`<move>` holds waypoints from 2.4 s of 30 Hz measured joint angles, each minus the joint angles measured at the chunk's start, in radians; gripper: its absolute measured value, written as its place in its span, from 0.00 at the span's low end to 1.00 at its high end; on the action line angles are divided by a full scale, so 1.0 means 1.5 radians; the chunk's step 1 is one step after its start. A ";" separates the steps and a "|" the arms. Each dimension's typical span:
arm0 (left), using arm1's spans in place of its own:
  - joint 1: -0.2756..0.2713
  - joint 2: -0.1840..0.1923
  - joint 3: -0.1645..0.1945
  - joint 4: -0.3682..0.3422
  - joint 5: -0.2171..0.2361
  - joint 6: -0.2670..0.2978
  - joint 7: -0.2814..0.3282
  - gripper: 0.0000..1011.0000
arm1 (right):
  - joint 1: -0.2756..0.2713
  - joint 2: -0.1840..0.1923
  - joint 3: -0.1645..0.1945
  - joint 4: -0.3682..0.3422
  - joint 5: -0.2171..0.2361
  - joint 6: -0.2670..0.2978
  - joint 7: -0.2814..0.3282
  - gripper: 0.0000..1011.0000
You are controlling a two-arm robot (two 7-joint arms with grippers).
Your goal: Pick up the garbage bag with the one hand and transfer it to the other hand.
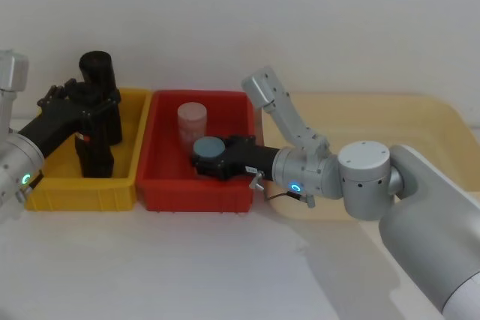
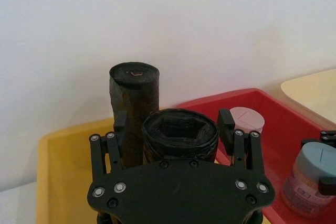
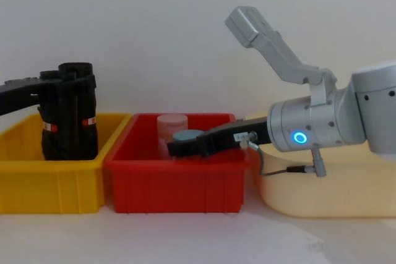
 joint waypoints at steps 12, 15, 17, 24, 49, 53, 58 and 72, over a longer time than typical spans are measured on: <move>0.000 0.000 0.000 0.000 0.000 0.000 0.000 0.93 | 0.001 -0.001 -0.001 0.002 -0.003 0.001 0.001 0.66; 0.000 0.000 0.000 0.000 0.000 0.000 0.000 0.87 | 0.001 -0.001 -0.001 0.002 -0.003 0.001 0.001 0.66; 0.000 0.000 0.000 0.000 0.000 0.000 0.000 0.82 | 0.002 -0.001 -0.001 0.002 -0.004 0.001 0.001 0.66; 0.000 0.000 0.000 0.000 0.000 0.000 0.000 0.63 | 0.002 -0.001 -0.002 0.003 -0.004 0.000 0.001 0.66; 0.000 0.000 0.000 0.000 0.000 0.000 0.000 0.40 | 0.002 -0.001 -0.002 0.003 -0.005 0.002 0.001 0.66; 0.000 -0.002 0.000 0.000 0.000 -0.001 -0.001 0.38 | 0.002 -0.001 -0.002 0.003 -0.005 0.002 0.001 0.66; 0.001 -0.004 -0.001 -0.003 -0.001 -0.006 -0.008 0.36 | 0.001 0.000 -0.001 0.001 -0.007 -0.002 0.002 0.66; 0.010 0.005 -0.010 -0.058 -0.017 -0.010 -0.016 0.36 | -0.007 0.016 0.016 -0.042 0.000 -0.025 0.023 0.66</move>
